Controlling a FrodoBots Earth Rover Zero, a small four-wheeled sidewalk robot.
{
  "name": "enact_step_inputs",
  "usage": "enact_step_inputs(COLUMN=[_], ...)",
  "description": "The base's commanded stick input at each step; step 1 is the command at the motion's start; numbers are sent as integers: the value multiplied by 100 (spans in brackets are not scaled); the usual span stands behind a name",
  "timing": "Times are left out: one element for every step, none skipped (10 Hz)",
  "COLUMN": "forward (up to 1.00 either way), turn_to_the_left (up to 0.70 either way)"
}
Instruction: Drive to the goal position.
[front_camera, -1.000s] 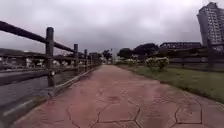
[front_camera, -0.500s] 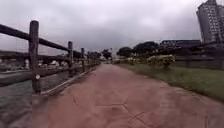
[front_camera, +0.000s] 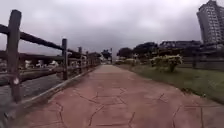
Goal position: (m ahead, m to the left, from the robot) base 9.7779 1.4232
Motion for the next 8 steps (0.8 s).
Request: enact_step_inputs(forward=[100, 100, 100, 100, 100, 100, 100, 100], turn_to_the_left=[38, 0, 0, 0, 0, 0, 0, 0])
